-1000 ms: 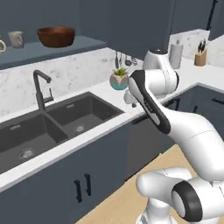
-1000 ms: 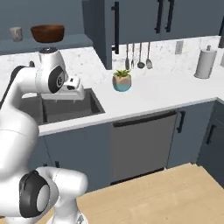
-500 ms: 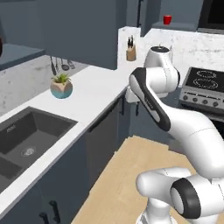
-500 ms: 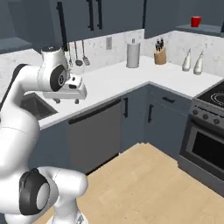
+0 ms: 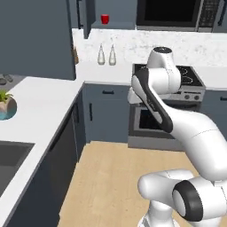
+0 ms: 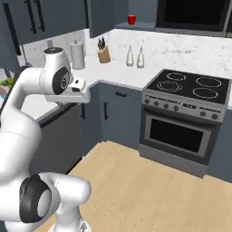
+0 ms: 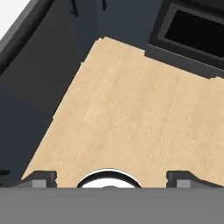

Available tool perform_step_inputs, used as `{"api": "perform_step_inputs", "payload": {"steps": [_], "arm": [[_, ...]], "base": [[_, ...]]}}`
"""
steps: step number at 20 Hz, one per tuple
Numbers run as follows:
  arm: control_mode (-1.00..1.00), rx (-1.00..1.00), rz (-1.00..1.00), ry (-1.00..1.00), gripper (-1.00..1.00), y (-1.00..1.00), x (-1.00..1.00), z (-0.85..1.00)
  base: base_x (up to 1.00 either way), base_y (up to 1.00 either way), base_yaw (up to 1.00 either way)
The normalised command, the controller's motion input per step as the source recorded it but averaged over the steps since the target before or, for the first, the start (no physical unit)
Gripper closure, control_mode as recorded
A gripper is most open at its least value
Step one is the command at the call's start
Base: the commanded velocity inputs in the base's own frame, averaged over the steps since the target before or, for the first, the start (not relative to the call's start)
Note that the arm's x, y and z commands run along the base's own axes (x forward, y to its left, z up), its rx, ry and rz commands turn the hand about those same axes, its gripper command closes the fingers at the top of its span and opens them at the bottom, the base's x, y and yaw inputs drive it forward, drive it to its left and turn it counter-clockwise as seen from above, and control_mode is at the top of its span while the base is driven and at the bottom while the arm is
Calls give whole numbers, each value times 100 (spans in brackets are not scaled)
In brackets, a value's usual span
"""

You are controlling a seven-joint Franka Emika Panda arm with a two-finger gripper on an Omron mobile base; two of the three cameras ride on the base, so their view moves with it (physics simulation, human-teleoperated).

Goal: Gather all objects into one cabinet and sort the glasses and bowls to opposite sides.

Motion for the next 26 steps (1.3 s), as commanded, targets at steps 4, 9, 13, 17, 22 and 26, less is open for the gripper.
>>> {"api": "perform_step_inputs", "payload": {"steps": [4, 9, 13, 17, 22, 26], "arm": [[100, 0, 0, 0, -100, 0, 0, 0], [100, 0, 0, 0, -100, 0, 0, 0], [100, 0, 0, 0, -100, 0, 0, 0], [100, 0, 0, 0, -100, 0, 0, 0], [100, 0, 0, 0, -100, 0, 0, 0], [100, 0, 0, 0, -100, 0, 0, 0]], "base": [[7, 0, -49], [40, 23, -52], [25, 67, -51], [4, 95, -47], [-2, 100, -40], [0, 100, -26]]}}
